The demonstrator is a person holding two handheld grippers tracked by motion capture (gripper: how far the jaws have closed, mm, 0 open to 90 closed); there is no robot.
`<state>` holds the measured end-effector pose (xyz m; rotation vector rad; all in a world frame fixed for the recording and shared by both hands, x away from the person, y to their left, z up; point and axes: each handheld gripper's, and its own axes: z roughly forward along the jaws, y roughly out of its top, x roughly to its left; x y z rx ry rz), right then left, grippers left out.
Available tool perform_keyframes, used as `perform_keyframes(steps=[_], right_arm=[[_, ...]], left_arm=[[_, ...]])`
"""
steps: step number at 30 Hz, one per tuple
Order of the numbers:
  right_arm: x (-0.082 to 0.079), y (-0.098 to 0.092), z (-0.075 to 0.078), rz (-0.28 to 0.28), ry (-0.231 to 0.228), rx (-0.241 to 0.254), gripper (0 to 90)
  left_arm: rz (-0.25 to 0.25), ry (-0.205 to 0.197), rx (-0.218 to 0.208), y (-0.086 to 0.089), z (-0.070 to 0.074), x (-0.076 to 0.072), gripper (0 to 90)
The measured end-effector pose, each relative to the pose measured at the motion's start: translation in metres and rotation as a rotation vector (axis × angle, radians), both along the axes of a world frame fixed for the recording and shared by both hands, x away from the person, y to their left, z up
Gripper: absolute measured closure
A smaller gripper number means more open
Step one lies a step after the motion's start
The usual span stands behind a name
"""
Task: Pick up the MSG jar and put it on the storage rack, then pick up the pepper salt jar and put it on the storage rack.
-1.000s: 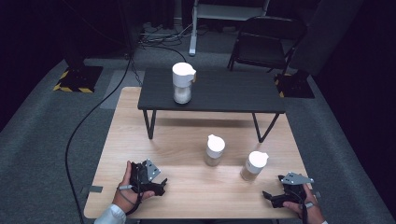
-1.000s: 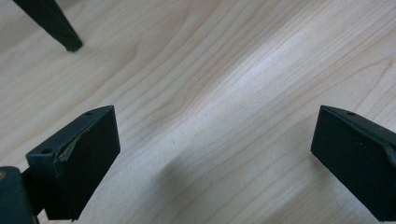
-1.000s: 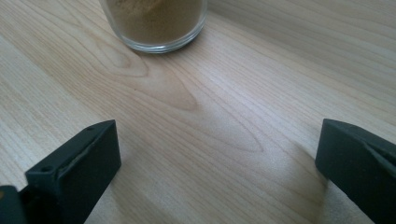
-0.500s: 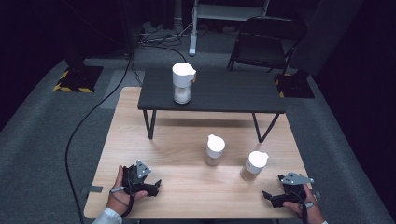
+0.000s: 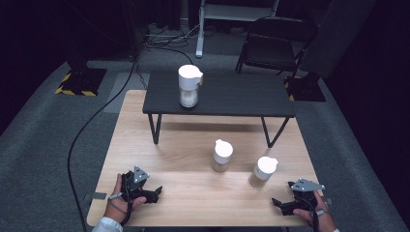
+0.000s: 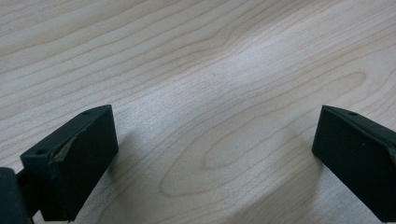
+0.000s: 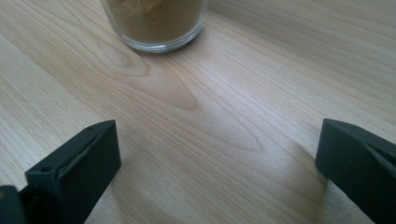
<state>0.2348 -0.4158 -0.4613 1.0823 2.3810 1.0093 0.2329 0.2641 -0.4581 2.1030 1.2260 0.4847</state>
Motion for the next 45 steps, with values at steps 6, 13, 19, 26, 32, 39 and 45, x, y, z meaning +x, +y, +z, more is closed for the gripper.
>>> perform_keyframes(steps=[6, 13, 19, 26, 32, 39, 45], right_arm=[[0.0000, 0.0000, 0.0000, 0.000, 0.000, 0.000, 0.0], [0.0000, 0.0000, 0.0000, 0.000, 0.000, 0.000, 0.0], [0.0000, 0.0000, 0.0000, 0.000, 0.000, 0.000, 0.0], [0.0000, 0.0000, 0.0000, 0.000, 0.000, 0.000, 0.0], [0.0000, -0.0001, 0.0000, 0.000, 0.000, 0.000, 0.0], [-0.0013, -0.0001, 0.0002, -0.006, 0.002, 0.001, 0.0], [-0.0043, 0.0015, 0.0002, -0.009, -0.002, 0.002, 0.9]], left_arm=[[-0.001, 0.000, 0.000, 0.0002, 0.0001, 0.0001, 0.2], [-0.003, 0.000, 0.000, 0.0005, 0.0000, 0.0003, 0.2], [-0.006, 0.000, 0.001, 0.0010, 0.0001, 0.0006, 0.2], [-0.005, 0.000, 0.000, 0.0008, -0.0001, 0.0003, 0.2], [-0.005, 0.000, 0.000, 0.0008, 0.0000, 0.0004, 0.2], [-0.005, -0.001, 0.001, 0.0009, 0.0000, 0.0002, 0.2], [-0.006, 0.000, 0.001, 0.0008, 0.0002, 0.0003, 0.2]])
